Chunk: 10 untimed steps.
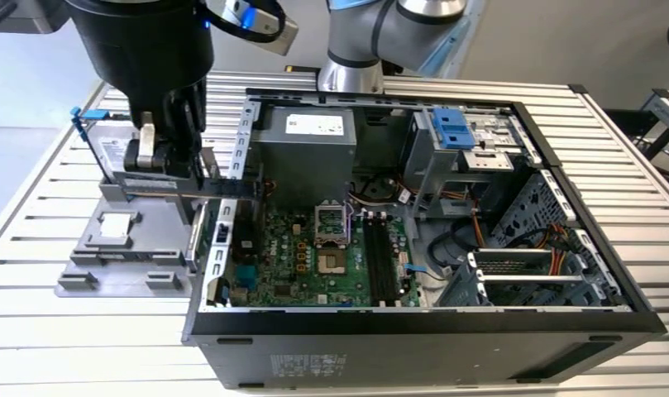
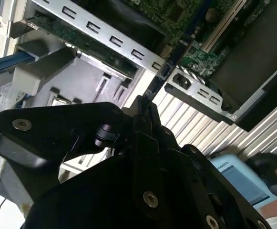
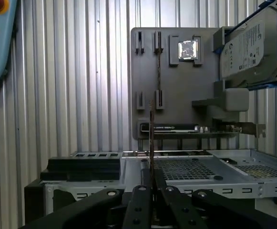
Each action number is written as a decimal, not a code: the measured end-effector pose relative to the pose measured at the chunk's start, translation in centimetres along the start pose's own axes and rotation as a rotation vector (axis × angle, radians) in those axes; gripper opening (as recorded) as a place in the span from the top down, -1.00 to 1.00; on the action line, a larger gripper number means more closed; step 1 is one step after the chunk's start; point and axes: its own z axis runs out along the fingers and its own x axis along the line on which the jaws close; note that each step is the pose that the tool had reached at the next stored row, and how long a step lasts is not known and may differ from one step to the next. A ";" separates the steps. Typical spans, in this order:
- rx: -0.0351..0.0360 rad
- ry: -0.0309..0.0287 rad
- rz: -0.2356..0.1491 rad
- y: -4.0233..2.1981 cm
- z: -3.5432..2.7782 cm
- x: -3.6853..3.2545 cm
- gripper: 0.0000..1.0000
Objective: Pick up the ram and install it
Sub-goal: 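Pick up the ram and move it above insertion slot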
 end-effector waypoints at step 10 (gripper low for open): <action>0.0000 0.0004 0.000 -0.82 -0.03 -0.03 1.00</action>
